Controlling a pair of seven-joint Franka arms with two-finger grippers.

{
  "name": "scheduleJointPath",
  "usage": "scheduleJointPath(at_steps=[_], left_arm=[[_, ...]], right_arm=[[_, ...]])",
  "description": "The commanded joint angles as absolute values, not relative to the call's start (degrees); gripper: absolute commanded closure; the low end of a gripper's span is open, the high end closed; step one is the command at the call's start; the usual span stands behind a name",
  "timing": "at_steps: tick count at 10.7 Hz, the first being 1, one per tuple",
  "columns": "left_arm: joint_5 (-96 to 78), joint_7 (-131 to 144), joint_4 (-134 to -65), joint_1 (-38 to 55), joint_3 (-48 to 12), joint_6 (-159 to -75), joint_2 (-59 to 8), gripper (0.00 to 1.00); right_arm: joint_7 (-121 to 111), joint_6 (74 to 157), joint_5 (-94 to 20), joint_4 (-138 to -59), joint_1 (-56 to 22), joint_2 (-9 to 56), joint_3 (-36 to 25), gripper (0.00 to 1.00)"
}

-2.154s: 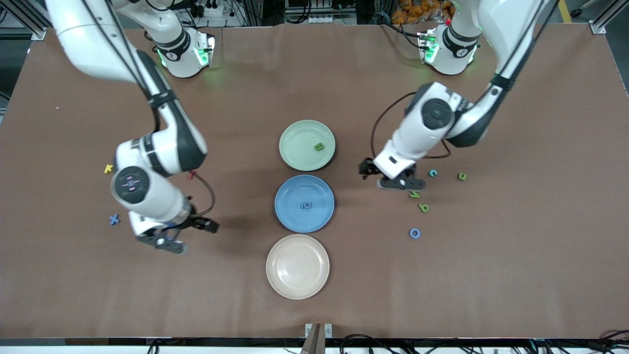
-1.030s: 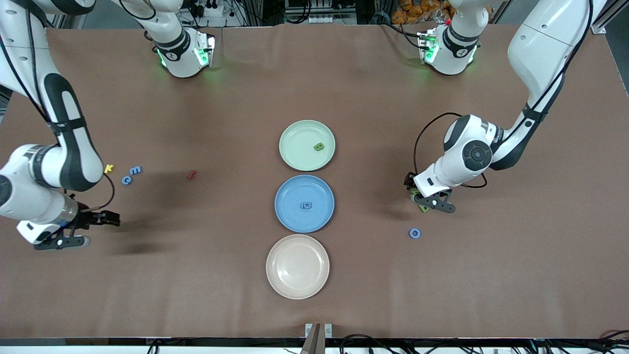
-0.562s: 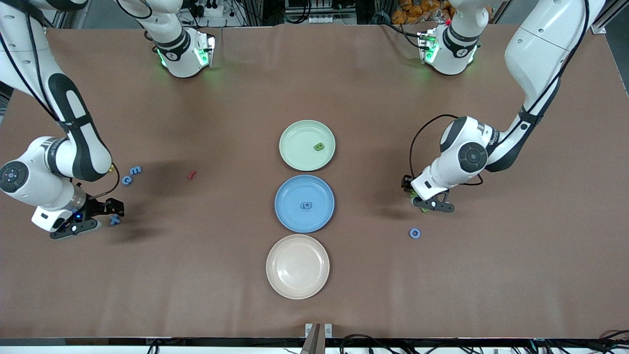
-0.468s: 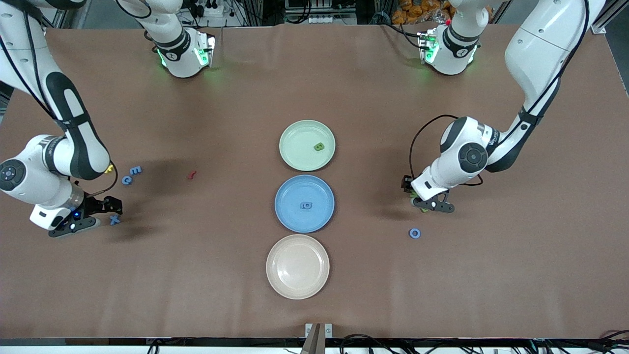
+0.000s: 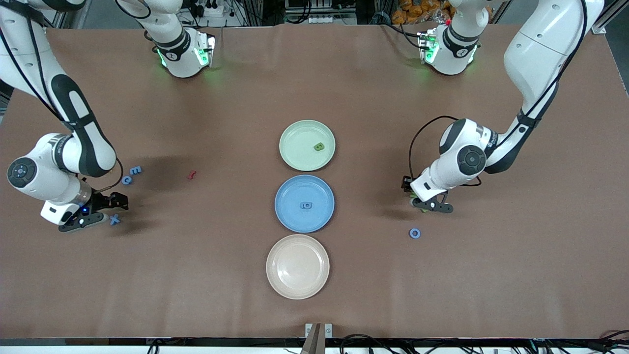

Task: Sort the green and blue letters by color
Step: 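Grasp green N with the left gripper while the right gripper grasps blue X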

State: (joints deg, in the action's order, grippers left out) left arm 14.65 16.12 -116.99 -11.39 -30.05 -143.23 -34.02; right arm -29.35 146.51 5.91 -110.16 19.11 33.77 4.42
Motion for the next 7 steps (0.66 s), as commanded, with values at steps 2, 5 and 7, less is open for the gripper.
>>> scheduleJointPath(at_steps=[2,5,7], left_arm=[[17.1,17.7,-115.5,-10.5,-29.2,-142.9,-34.9,0.46],[17.1,17.8,-115.7,-10.5,-29.2,-142.9,-34.8,0.80],[17.1,18.8,-115.8,-10.2,-29.1,-142.9,-34.8,0.90]], right_arm=[[-29.9,148.1,5.5,-110.7,19.6,34.0,4.5,0.00],[-29.4,151.4,5.4,-110.3,18.2,35.9,2.7,0.02],[-28.9,151.3,4.8,-109.4,17.0,36.4,1.9,0.07]])
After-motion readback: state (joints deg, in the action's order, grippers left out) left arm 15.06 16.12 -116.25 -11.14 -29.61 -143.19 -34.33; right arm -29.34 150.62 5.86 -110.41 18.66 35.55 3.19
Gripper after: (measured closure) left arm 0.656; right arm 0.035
